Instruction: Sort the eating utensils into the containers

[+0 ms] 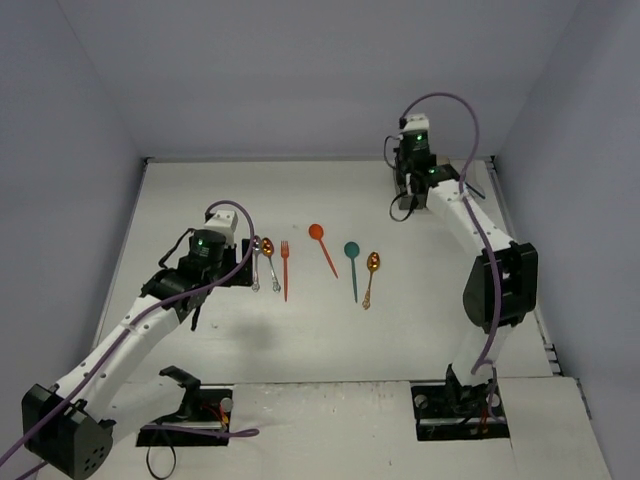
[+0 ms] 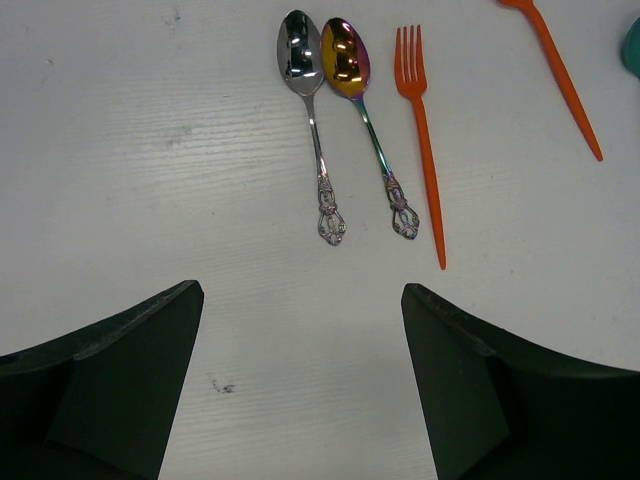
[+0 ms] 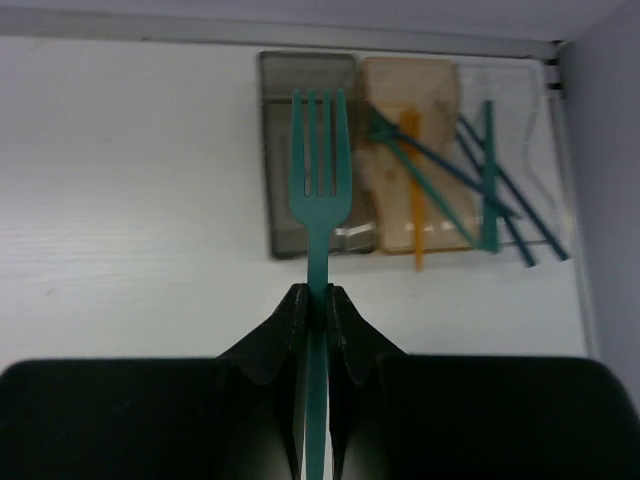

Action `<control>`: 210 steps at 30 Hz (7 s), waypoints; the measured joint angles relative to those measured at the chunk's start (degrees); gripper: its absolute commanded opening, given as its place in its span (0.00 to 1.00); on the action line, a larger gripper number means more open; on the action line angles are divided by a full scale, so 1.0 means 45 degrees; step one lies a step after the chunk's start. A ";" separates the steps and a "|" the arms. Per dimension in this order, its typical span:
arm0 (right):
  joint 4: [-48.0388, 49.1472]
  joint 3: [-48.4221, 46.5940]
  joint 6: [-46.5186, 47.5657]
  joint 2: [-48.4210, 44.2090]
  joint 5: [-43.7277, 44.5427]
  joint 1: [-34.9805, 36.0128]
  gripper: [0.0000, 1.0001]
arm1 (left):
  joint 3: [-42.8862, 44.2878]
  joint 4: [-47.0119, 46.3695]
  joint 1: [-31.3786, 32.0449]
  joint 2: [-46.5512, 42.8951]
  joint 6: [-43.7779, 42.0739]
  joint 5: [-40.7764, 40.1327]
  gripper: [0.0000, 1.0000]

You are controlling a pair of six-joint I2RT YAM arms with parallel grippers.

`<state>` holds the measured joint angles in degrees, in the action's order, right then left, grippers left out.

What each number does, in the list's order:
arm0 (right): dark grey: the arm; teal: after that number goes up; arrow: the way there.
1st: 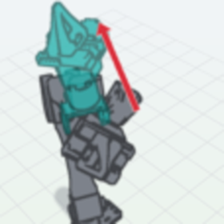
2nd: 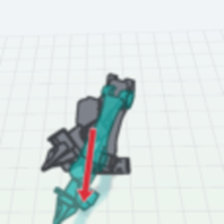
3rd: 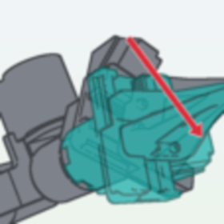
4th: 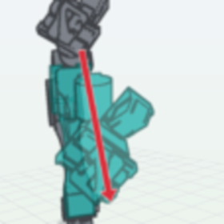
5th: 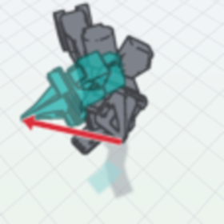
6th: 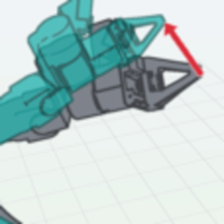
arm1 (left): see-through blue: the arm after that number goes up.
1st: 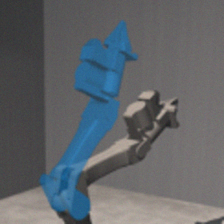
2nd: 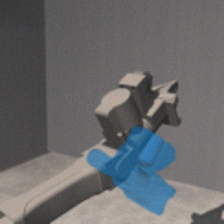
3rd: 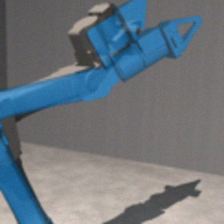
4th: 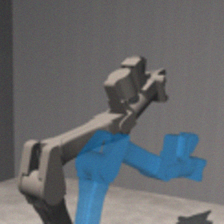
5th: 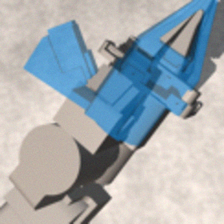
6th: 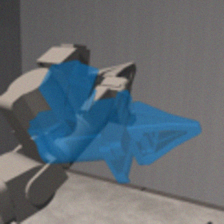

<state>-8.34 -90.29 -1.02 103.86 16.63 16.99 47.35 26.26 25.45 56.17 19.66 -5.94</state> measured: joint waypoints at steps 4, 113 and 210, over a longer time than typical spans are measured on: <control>-0.0141 -0.1196 0.1330 0.0823 -0.0725 -0.1610 0.00 | 0.0000 0.0014 0.0000 0.0181 -0.0028 0.0026 0.78; 0.0243 0.7251 -0.3894 -0.6884 -0.6645 0.3144 0.51 | 0.6982 -0.5779 0.2576 1.0276 1.0216 0.4163 0.00; -0.4477 -0.5070 0.1932 0.4540 -0.2265 -0.3446 0.48 | 0.0316 0.0633 -0.0918 0.0265 -0.2059 -0.2100 0.75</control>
<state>-28.49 -113.11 7.67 124.28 6.44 1.48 48.77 29.11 21.32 57.36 10.39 -15.39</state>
